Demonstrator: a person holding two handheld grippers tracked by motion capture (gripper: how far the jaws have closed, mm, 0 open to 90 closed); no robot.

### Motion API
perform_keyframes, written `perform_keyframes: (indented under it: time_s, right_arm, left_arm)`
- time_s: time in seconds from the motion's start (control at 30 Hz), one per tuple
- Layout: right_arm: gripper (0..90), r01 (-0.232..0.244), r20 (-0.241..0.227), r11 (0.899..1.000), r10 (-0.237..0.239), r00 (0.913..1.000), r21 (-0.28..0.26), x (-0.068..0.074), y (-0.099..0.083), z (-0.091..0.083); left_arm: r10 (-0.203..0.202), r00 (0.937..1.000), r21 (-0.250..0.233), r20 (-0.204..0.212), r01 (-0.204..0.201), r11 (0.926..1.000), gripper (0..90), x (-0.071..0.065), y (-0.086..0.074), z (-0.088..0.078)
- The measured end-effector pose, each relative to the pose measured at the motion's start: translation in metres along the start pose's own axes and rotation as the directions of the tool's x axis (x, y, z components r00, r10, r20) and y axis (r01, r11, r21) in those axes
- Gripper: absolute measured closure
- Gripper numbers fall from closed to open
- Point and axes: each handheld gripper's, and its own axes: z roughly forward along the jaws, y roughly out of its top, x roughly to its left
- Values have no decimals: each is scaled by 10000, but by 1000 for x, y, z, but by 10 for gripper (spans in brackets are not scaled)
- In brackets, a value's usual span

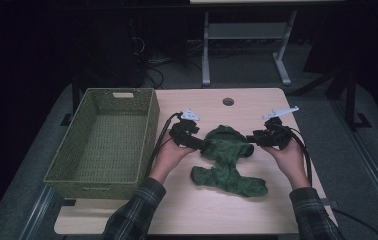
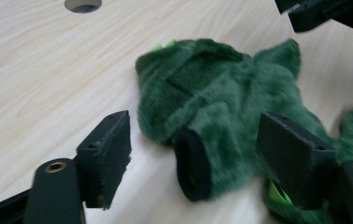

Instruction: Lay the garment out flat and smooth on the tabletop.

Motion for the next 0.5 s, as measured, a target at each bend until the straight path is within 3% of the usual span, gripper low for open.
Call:
perform_keyframes:
  time_s: [0.2,0.5]
  right_arm:
    - [586,151,-282,9996,-158,9995,-247,16,-5,-5]
    - [593,560,-655,9974,-590,9961,-462,42,-20,-4]
  left_arm:
    - [237,9997,72,-13,-237,9997,133,-20,-19,-14]
    - [464,9989,125,26,-464,9988,127,-47,-54,-28]
